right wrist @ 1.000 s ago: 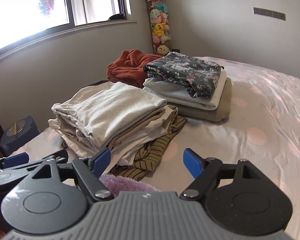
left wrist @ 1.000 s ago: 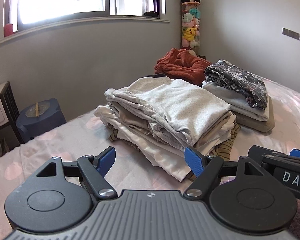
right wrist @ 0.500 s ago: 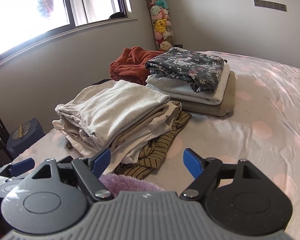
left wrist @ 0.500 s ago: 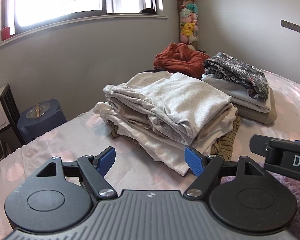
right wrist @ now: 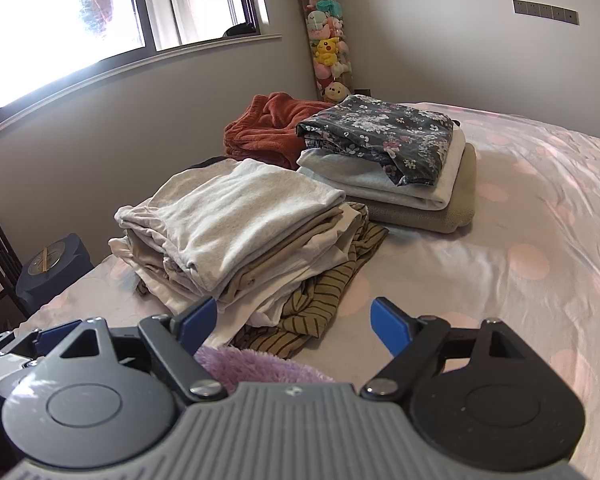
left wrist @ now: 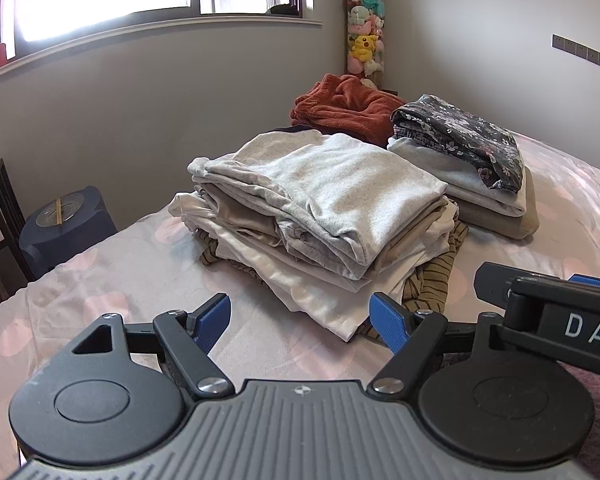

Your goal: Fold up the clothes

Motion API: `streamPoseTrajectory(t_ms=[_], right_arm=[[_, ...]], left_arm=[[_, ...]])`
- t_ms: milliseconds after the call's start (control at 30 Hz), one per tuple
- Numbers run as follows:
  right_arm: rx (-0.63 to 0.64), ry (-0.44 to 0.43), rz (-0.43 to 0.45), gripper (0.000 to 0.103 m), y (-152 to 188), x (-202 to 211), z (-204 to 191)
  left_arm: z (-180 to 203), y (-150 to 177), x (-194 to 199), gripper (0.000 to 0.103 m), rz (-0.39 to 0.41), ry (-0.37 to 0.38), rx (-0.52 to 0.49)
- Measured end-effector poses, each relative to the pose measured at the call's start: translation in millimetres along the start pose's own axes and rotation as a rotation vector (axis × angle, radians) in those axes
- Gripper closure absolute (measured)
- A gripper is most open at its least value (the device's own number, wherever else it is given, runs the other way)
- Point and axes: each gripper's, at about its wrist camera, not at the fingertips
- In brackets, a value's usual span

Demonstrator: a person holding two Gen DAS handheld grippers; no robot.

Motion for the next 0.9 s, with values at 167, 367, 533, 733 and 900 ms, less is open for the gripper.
streamPoseTrajectory(t_ms=[167, 367, 533, 733, 900], right_arm=[[-0.001, -0.002, 0.001, 0.017, 0.4, 0.4, -0.2], [-0.002, -0.006, 0.000, 0.017, 0.8, 0.9, 0.0], [-0.004, -0.007, 0.000, 0.017, 0.6, 0.7, -0.1], [-0.006, -0.010, 0.000, 0.017, 0.2, 0.5, 0.2], [-0.007, -0.011, 0.000, 0.017, 0.1, 0.3, 0.3]], left_arm=[[-0.3, 0.1, 0.4, 0.027, -0.005, 0.004, 0.005], [0.1, -0.4, 0.6, 0.027, -0.011, 0.005, 0.006], [0.1, -0.9, 0.4, 0.027, -0.012, 0.006, 0.005], [-0.4, -0.9, 1.1, 0.027, -0.014, 0.009, 0.006], [0.1, -0.8, 1.4, 0.027, -0.015, 0.012, 0.007]])
Point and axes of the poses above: each gripper's, at about its wrist camera, not at the fingertips, and x roughly against the way its jaws point, z to its right, y to its underside, and after that the axes turned 11 degrees about -x, right-handed
